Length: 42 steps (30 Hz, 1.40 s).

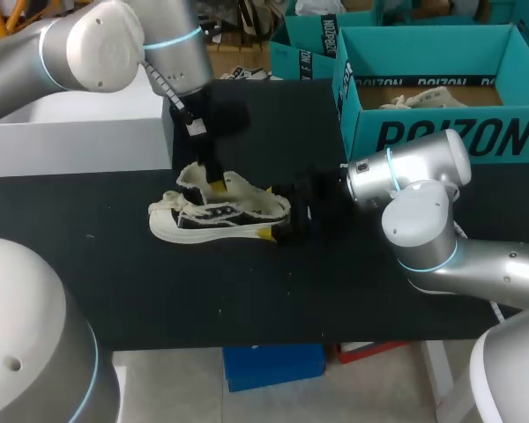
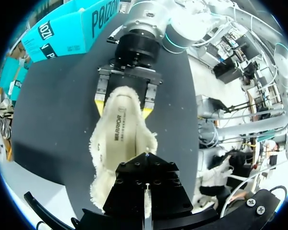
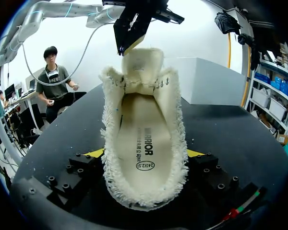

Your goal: Take the shoe out of the shoebox, open the shoe tongue, remove and reinsert the insole, then place the shoe into the shoebox

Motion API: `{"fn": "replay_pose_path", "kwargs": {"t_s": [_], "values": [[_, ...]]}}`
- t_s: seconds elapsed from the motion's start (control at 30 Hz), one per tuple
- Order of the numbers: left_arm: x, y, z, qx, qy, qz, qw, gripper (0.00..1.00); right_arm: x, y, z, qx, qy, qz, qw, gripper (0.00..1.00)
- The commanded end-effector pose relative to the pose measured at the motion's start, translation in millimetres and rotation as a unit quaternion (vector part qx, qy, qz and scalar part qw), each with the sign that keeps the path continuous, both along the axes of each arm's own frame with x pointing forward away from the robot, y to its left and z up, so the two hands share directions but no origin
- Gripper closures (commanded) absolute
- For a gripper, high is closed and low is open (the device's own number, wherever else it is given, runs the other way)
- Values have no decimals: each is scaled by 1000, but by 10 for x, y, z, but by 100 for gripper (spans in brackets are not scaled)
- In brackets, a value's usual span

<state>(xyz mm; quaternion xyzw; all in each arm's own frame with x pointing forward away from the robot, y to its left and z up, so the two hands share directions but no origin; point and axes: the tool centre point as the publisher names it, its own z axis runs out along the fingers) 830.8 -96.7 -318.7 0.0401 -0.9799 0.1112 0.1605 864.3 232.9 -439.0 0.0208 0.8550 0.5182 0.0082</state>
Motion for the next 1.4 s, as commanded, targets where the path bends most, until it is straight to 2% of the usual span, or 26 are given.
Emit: {"fn": "replay_pose_path", "kwargs": {"t_s": [0.03, 0.6, 0.73, 1.03, 1.4], "values": [[40, -28, -98, 6, 7, -7, 1000, 100, 5, 13, -28, 0, 0, -1, 1000, 100], [51, -22, -106, 11, 10, -4, 1000, 100, 5, 13, -28, 0, 0, -1, 1000, 100], [69, -104, -178, 15, 12, -13, 1000, 100, 5, 13, -28, 0, 0, -1, 1000, 100], [127, -110, -230, 26, 2, -20, 999, 100, 5, 13, -28, 0, 0, -1, 1000, 100], [174, -88, -498, 34, 15, -21, 999, 100, 5, 13, -28, 0, 0, -1, 1000, 100]]}}
